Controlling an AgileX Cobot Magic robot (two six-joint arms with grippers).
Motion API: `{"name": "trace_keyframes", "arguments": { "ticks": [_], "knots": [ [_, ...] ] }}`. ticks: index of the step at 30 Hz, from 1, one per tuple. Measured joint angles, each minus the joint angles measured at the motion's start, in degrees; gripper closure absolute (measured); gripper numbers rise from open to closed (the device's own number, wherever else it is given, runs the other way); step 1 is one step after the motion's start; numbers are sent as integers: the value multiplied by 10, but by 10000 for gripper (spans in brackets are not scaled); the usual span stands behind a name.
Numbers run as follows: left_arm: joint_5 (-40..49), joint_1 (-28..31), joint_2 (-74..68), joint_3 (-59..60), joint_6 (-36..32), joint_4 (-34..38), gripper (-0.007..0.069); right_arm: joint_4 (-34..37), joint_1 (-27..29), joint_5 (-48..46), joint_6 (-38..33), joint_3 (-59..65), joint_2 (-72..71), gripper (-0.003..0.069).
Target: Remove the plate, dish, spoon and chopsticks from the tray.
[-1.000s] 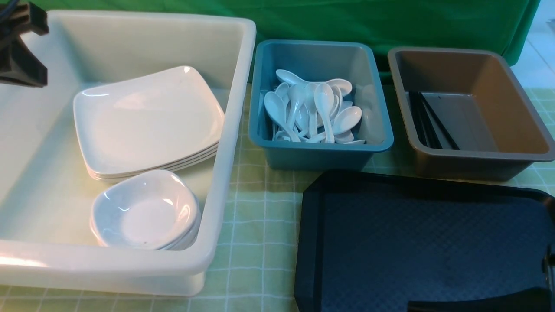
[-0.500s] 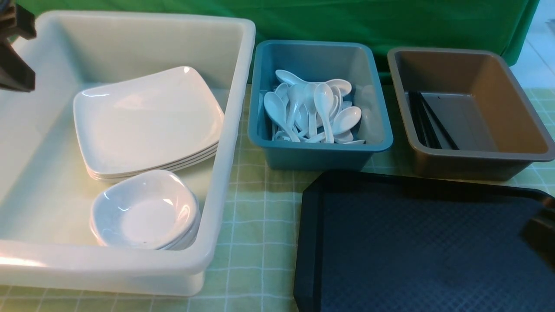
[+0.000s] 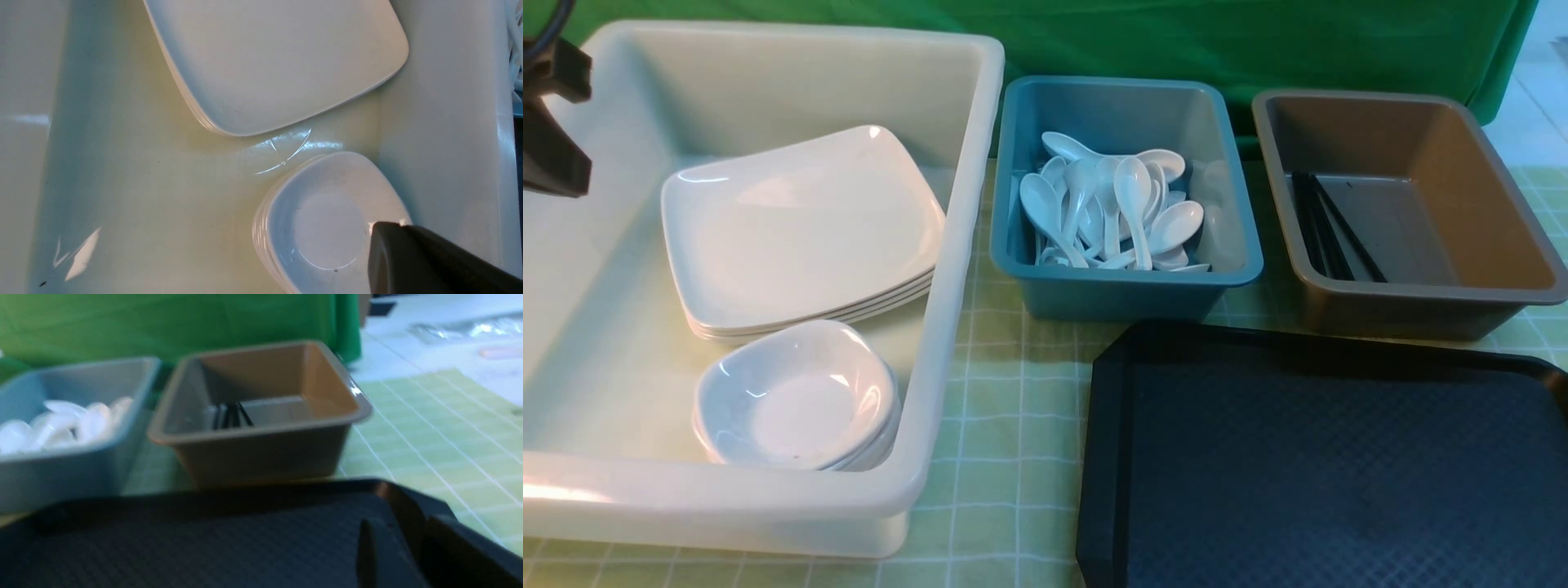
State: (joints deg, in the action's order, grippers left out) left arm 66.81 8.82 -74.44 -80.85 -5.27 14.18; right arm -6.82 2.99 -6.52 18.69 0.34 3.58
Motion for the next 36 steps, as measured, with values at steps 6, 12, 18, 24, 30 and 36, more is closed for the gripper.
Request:
{"name": "trace_keyframes", "arguments": {
  "ticks": [6, 12, 18, 24, 30, 36],
  "knots": [
    [13, 0, 0, 0, -22, -1, 633, 0, 1, -7, 0, 0, -14, 486],
    [28, 0, 1, 0, -24, 0, 633, 0, -2, -4, 0, 0, -34, 468],
    [28, 0, 1, 0, -24, 1, 633, 0, -43, -5, 0, 0, -34, 453],
    [28, 0, 5, 0, -24, 3, 633, 0, -61, -5, 0, 0, -34, 438],
    [29, 0, 30, 0, -26, 3, 633, 1, -63, -5, 0, 0, -34, 424],
    [29, 0, 63, 0, -26, 3, 633, 2, -63, -12, -12, 0, -34, 421]
  ]
}}
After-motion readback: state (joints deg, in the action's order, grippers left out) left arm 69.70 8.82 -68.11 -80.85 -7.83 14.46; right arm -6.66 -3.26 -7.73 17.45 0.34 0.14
